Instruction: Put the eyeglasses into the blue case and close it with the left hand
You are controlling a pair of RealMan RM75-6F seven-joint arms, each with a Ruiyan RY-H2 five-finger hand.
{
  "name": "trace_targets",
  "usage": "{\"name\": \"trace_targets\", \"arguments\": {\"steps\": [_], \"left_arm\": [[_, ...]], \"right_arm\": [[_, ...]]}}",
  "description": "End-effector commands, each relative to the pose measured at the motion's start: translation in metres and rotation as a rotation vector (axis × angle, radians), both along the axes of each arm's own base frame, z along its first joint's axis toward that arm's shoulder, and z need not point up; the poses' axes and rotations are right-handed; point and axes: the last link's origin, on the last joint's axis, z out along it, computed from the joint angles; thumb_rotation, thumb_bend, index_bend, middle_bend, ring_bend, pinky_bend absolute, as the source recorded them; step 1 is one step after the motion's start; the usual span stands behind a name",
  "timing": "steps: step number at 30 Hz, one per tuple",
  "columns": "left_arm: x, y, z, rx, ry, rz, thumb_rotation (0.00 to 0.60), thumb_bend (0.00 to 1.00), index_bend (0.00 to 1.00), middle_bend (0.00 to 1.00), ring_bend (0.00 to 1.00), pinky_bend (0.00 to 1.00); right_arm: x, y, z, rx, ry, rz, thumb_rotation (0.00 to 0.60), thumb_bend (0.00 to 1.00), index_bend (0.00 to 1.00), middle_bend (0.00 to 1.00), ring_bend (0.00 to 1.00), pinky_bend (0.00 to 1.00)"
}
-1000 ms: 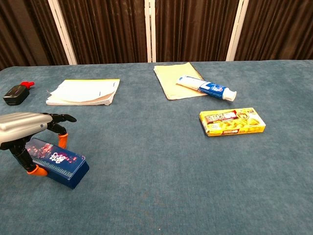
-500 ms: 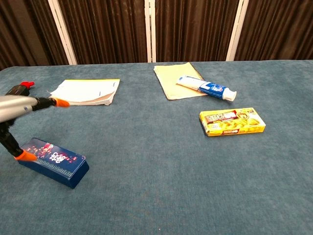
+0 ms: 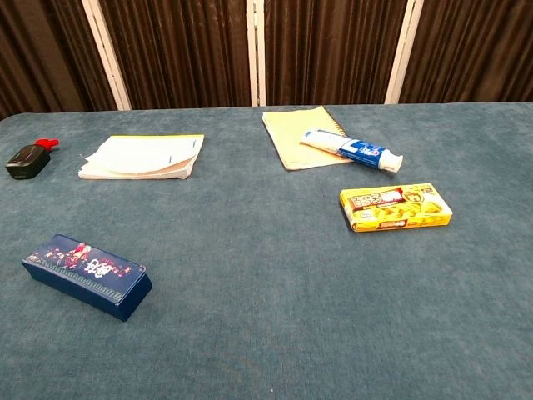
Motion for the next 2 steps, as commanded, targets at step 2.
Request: {"name": "trace_targets", "arguments": {"steps": [2], "left_arm": [[-0.0077,-0.0107,0.0079,-0.002,-0.029,0.017,0.600,0.04,0.00,0.00,0.00,0.00]], "right_arm": [[0.0003,0.0012,-0.0002,0.001,0.004,0.002,0.600,0.00,0.00,0.00,0.00,0.00]]}}
